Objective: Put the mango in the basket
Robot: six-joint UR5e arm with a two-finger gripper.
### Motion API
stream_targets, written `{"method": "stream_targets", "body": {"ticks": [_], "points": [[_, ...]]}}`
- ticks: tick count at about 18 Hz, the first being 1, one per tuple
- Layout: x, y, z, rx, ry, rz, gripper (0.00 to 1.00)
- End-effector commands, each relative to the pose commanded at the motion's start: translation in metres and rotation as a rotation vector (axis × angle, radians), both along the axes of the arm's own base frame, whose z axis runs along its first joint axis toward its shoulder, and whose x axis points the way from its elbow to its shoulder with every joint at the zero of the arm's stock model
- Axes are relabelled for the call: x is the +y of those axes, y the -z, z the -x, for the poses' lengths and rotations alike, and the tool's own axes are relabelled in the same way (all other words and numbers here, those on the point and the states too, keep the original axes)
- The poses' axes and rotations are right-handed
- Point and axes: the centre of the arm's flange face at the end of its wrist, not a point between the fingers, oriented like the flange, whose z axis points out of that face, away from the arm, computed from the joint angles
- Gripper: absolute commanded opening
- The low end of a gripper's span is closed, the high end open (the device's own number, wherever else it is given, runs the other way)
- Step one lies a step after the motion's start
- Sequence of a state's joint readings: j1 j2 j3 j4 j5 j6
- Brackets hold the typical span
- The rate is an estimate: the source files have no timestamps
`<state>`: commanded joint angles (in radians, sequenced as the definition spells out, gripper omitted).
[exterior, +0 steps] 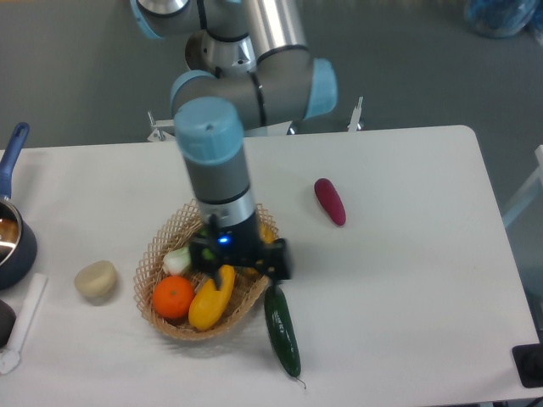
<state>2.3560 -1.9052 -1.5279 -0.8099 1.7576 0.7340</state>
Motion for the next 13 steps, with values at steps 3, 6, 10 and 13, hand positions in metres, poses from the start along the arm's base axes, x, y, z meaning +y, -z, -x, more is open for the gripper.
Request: {"method": "stream_targets", "body": {"ticks": [3,6,10,13], "points": [[-0.029,0.001,0.032,0.028,0.115,0.131,1.0],[-0.078,-0.019,0.053,-0.028,0.243,0.278,1.0],[-0.117,-0.04,0.059,-0.081,0.33,0.318,1.0],[-0.125,-0.046,0.058,-0.104,0.334,0.266,1.0]]}}
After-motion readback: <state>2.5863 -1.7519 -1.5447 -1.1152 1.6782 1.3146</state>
